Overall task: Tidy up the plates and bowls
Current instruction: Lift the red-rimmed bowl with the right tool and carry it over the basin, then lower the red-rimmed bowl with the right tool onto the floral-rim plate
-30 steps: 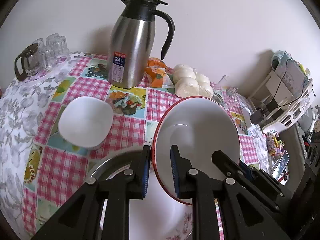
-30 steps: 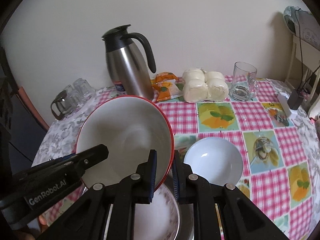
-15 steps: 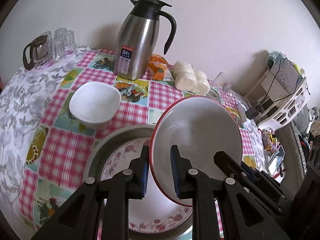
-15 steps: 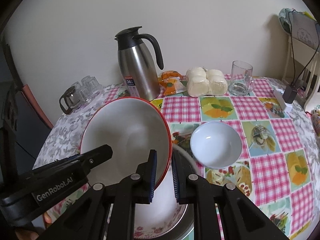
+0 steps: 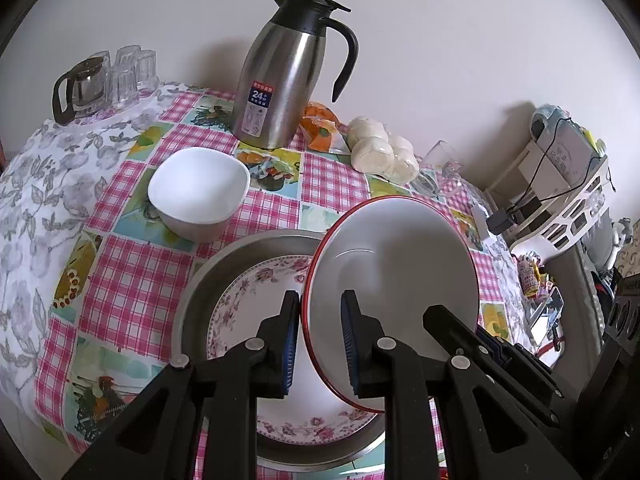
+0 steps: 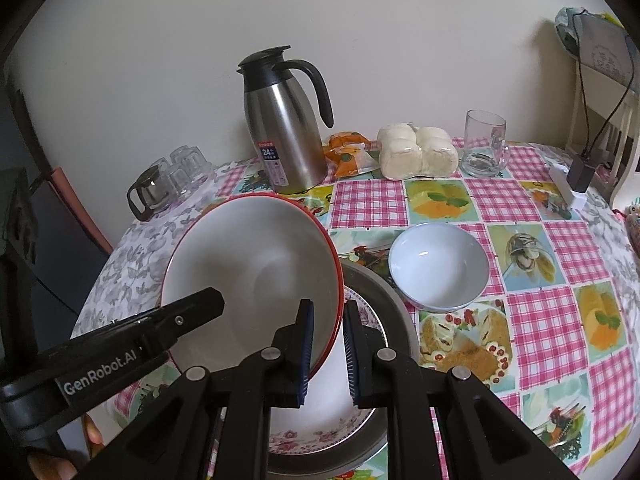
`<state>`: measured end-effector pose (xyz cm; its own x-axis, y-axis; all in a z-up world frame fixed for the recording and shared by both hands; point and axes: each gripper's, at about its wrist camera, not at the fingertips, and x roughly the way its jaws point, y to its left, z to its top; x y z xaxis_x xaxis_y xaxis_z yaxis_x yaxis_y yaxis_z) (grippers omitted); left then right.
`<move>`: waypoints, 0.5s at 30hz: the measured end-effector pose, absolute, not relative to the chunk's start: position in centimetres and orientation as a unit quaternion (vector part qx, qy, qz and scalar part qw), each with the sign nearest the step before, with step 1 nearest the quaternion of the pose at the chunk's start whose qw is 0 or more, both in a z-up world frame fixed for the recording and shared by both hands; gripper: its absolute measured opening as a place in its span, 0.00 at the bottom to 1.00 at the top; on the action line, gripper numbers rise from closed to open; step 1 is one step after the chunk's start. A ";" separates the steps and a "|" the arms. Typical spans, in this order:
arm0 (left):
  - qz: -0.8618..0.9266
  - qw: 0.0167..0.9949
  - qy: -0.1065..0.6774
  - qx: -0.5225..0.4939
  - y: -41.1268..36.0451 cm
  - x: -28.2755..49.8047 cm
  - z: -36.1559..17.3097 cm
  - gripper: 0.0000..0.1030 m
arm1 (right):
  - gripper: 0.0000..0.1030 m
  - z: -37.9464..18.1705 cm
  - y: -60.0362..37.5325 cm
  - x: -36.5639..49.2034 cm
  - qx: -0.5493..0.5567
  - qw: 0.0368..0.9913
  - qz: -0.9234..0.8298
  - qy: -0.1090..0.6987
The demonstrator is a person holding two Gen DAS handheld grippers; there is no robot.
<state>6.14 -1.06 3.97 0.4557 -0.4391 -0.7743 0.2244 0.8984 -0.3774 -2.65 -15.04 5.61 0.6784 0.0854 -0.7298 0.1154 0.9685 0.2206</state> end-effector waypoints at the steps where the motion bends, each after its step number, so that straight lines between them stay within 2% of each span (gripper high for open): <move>1: -0.196 0.846 0.484 -0.111 -1.0 6.2 4.0 0.19 | 0.15 5.6 -15.0 -2.6 0.125 0.907 -0.008 0.402; 15: -0.185 0.832 0.509 -0.116 -0.5 6.9 2.7 0.21 | 0.15 4.3 -14.4 -1.8 0.130 0.894 -0.004 0.429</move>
<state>6.92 -0.47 2.65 0.4131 -0.4257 -0.8051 0.1890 0.9049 -0.3815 -1.77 -14.42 4.27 0.6325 0.1052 -0.7674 0.1181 0.9660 0.2298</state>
